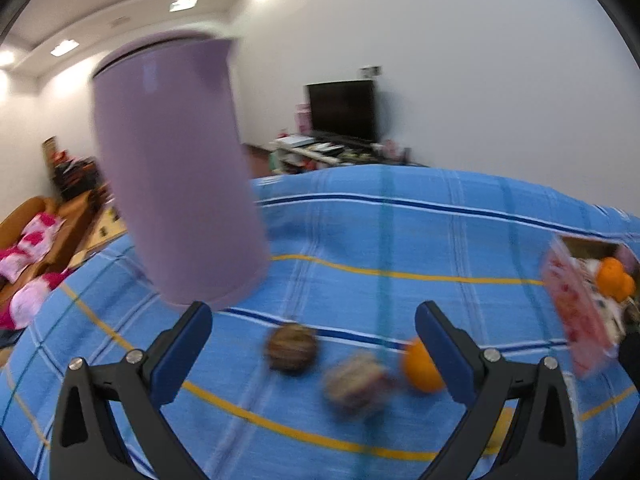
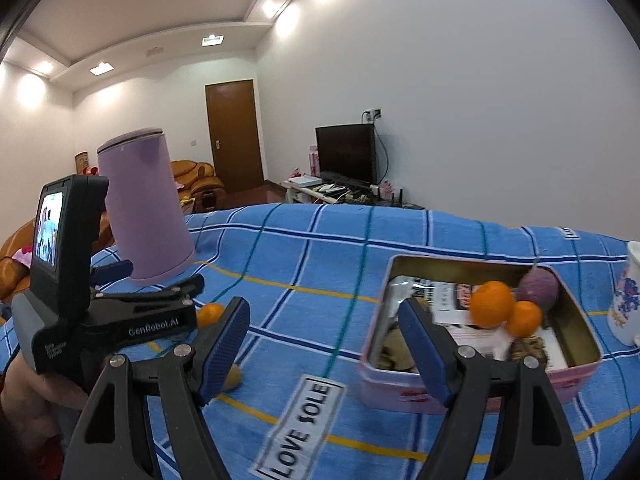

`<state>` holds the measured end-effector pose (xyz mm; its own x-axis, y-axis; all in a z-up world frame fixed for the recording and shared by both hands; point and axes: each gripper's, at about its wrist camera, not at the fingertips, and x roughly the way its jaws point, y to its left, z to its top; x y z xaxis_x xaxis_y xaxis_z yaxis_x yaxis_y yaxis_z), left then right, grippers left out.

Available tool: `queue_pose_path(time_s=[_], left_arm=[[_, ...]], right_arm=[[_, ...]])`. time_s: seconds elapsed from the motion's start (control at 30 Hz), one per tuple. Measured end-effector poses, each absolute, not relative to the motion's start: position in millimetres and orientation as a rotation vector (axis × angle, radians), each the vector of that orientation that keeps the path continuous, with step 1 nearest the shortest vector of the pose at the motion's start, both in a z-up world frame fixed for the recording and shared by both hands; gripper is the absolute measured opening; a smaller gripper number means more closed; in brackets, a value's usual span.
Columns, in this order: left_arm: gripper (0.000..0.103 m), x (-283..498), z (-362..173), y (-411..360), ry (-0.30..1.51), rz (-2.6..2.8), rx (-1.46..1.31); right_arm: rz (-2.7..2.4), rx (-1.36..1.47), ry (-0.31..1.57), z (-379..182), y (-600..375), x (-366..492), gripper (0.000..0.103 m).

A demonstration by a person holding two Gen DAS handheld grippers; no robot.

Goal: Organize fruits
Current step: 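Grasp the small brown kiwi with the right tool while the left tool grasps the striped fruit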

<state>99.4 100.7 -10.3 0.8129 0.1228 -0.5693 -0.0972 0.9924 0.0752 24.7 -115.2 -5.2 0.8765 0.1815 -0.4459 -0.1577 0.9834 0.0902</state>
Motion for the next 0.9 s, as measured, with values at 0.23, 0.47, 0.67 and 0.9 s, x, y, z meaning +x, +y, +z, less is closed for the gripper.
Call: queue_pose_path(time_s=[0.23,0.47,0.67,0.9], left_arm=[[0.103,104.7,-4.5,163.9,0.606,0.287,-0.057],[0.103,106.7,-11.6,171.4,0.651,0.259,-0.069],[0.103,99.9,-3.9,154.1,0.635,0.166,-0.03],[0.102,97.5,-1.1,161.4,0.634,0.156,-0.067]], right_arm=[[0.256,0.038,0.548,-12.1,-91.8,41.0,0.078],[0.362,0.029,0.668,-23.7,-66.0,59.7,0.076],[0.419,0.034,0.746,-33.1,-59.2,62.7,0.06],[0.434,0.018,0.773,-34.8,-60.5,68.2,0.06]])
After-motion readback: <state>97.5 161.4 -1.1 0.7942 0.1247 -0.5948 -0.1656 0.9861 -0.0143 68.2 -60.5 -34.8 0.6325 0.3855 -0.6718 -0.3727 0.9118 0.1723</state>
